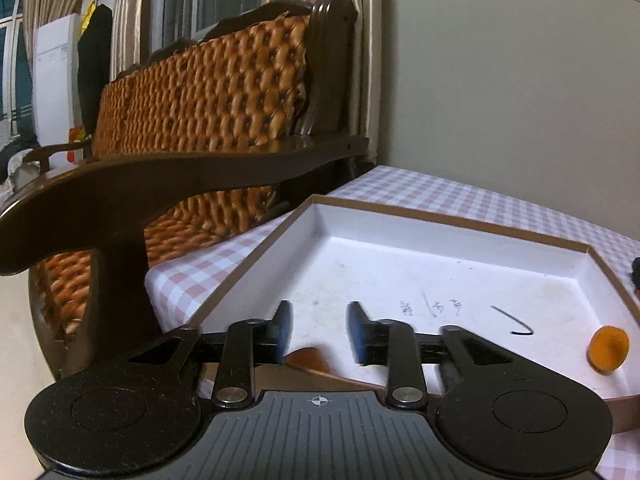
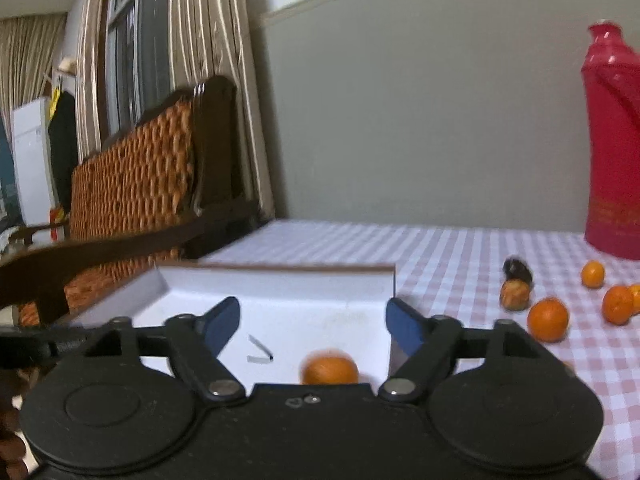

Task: Organize fruits
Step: 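Carry both fruits over the white box and open both tools to drop them, then withdraw both open tools from the box back toward the fruits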

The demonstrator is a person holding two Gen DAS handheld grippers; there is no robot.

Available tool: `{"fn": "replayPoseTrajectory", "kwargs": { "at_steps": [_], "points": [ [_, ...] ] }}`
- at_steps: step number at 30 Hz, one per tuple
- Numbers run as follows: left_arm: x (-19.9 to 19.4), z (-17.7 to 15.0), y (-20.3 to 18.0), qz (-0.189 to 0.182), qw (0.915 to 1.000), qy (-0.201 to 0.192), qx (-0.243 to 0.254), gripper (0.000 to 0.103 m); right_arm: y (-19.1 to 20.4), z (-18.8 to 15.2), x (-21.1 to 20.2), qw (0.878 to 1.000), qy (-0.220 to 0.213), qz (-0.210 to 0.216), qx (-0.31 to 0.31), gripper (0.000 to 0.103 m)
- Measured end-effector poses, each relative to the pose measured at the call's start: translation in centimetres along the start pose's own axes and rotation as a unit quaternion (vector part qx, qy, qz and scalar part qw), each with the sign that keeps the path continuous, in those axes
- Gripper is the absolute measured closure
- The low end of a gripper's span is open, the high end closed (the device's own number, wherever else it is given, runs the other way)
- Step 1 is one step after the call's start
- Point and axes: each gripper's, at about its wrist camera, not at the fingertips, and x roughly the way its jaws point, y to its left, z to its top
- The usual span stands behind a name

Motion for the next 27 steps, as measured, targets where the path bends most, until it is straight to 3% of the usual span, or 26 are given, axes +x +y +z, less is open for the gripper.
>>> {"fn": "replayPoseTrajectory", "kwargs": {
  "at_steps": [1, 2, 5, 10, 27],
  "points": [
    [-0.3, 0.0, -0.1, 0.001, 1.0000, -0.004, -0.002, 0.007, -0.1, 0.2, -0.3, 1.000, -0.010, -0.001, -0.002, 0.021],
    [-0.9, 0.0, -0.2, 0.009, 0.9998, -0.017, -0.007, 0.000, -0.2, 0.3, -0.7, 1.000, -0.022, -0.002, -0.004, 0.018],
    [-2.2, 0.3, -0.6, 0.006, 0.9987, -0.051, -0.001, 0.000, -0.4, 0.5, -1.9, 0.999, -0.052, -0.008, -0.005, 0.006],
    [-2.2, 0.3, -0.7, -0.010, 0.9992, -0.036, -0.013, 0.000, -0.9, 0.8, -3.1, 0.996, -0.083, -0.012, -0.008, 0.006],
    [-4.3, -0.1, -2.4, -0.020, 0.9981, -0.058, 0.004, 0.000, -2.1, 0.1, -4.3, 0.997, -0.073, -0.007, 0.010, 0.006]
  ]
}}
